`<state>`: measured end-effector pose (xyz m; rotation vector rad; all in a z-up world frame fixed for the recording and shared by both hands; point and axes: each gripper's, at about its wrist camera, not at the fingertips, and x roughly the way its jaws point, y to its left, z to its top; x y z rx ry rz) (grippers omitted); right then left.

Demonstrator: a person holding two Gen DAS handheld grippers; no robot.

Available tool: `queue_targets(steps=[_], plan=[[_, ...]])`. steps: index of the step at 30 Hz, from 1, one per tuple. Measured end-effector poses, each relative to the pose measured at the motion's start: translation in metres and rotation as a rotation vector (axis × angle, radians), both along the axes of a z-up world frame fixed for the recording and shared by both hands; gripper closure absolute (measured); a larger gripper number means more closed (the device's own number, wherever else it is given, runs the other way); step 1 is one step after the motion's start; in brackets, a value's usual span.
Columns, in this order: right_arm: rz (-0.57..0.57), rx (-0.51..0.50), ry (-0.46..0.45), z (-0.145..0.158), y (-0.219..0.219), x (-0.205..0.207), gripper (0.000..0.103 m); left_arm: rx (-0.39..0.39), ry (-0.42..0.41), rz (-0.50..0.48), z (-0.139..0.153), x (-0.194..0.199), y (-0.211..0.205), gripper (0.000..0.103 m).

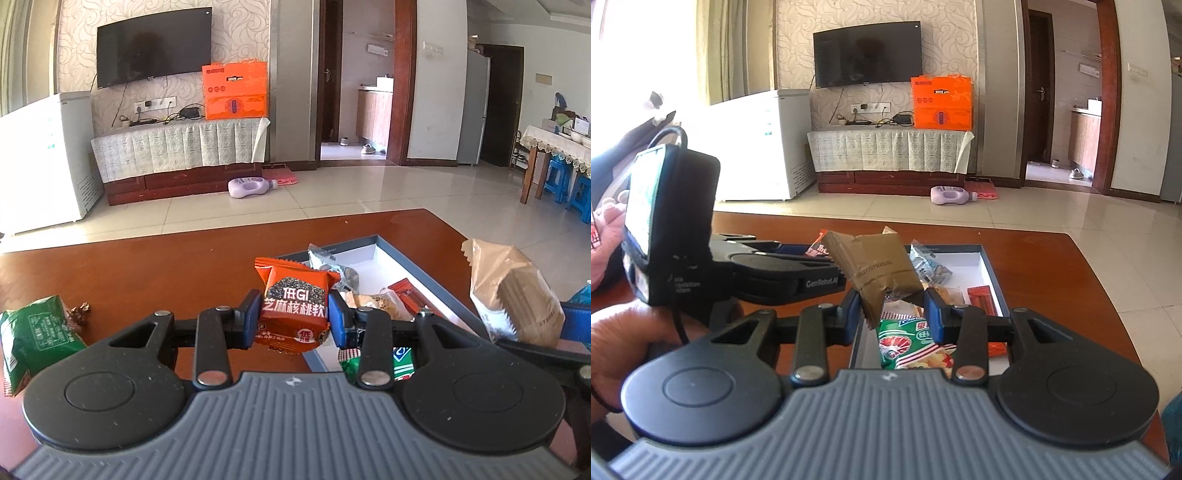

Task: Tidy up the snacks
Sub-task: 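Carry the orange packet over the box with the left tool while the right tool holds the brown snack, then open both tools to drop the orange packet and brown snack into the box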

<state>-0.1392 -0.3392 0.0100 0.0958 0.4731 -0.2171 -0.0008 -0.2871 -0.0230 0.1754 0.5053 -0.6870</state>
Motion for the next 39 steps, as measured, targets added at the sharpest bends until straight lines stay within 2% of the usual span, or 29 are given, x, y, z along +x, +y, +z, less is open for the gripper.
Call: queue_targets(steps=[15,39], plan=[[-0.056,0.006,0.009,-0.001,-0.007,-0.002,0.063,-0.006,0.004,-0.060,-0.009,0.008,-0.036,0.059],[-0.105,0.022,0.063,-0.010,-0.037,0.004,0.063,0.016,0.060,-0.117,-0.056,0.066,-0.152,0.059]])
